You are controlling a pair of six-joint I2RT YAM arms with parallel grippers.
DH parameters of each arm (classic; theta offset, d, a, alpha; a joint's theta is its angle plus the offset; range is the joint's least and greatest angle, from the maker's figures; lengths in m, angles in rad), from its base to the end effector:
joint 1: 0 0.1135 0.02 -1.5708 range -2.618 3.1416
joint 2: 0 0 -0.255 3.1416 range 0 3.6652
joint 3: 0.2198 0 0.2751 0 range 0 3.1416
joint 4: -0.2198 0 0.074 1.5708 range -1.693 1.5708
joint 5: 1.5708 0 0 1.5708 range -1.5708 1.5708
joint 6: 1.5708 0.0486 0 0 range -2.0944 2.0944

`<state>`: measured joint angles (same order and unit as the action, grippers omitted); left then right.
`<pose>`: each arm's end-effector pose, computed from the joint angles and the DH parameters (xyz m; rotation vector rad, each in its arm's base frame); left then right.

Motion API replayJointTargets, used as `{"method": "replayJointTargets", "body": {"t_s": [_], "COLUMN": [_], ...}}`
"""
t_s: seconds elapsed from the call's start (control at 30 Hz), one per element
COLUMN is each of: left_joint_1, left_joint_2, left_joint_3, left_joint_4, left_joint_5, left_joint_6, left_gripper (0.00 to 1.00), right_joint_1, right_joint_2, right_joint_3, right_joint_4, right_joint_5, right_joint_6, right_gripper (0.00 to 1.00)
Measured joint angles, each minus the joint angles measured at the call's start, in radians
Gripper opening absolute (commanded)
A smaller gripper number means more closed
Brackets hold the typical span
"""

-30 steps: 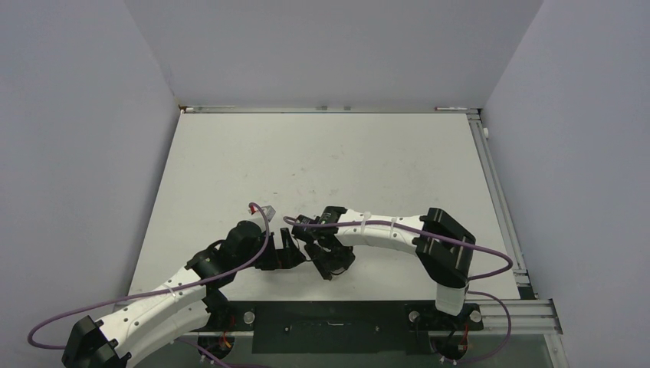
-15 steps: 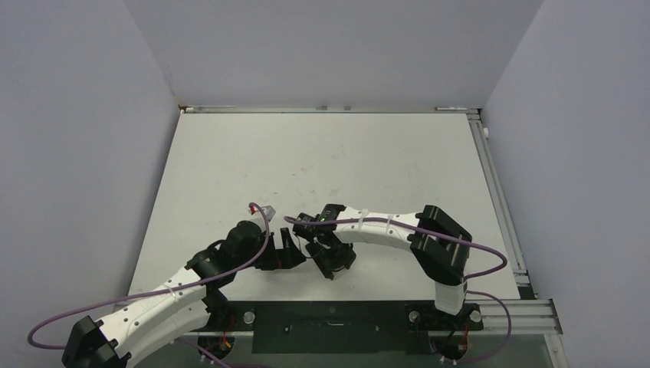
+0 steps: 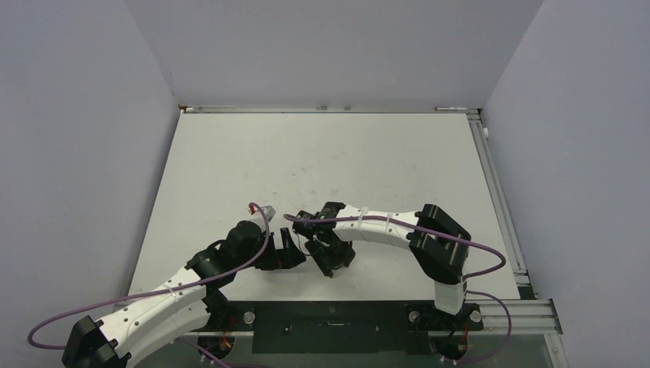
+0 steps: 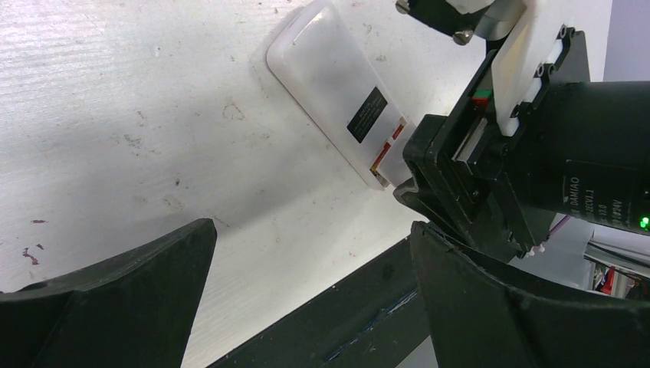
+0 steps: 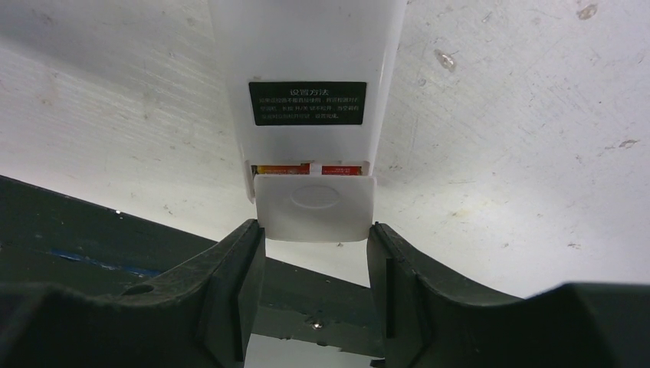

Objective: Load the batteries into the remote control

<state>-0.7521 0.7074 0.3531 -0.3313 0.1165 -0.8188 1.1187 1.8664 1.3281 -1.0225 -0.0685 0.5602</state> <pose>0.1374 -0.1363 0.1649 -0.0139 2.4380 -0.9173 0.1529 0.3224 0.1488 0.8539 -2.9761 -0.0824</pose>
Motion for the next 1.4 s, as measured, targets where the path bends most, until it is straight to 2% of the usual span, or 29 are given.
{"method": "replayJointTargets", "body": {"t_s": [1.4], "left_joint_1": [0.0], "left_joint_2": [0.0], "left_joint_3": [0.0], "left_joint_4": [0.0], "left_joint_5": [0.0], "left_joint_6": [0.0], "left_gripper": [0.96], "right_joint_1": [-0.011], "right_joint_2": [0.03], "right_joint_3": [0.032], "right_joint_4": [-0.005], "right_joint_5": [-0.018], "right_joint_6": [0.001], "right_gripper": [0.15]}}
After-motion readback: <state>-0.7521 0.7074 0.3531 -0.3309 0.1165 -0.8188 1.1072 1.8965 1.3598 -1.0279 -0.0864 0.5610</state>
